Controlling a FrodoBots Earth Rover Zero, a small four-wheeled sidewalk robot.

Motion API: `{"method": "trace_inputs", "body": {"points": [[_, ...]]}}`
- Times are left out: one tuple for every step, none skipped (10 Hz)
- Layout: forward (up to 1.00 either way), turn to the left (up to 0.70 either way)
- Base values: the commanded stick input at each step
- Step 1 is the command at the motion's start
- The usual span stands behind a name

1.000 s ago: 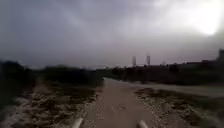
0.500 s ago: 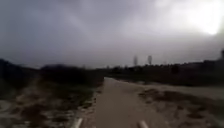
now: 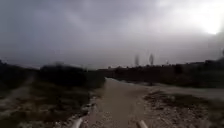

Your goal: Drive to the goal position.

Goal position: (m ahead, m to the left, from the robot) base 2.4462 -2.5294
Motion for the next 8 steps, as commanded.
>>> {"method": "trace_inputs", "body": {"points": [[0.70,0.00],[0.70,0.00],[0.70,0.00],[0.70,0.00],[0.70,0.00],[0.70,0.00],[0.70,0.00],[0.70,0.00]]}}
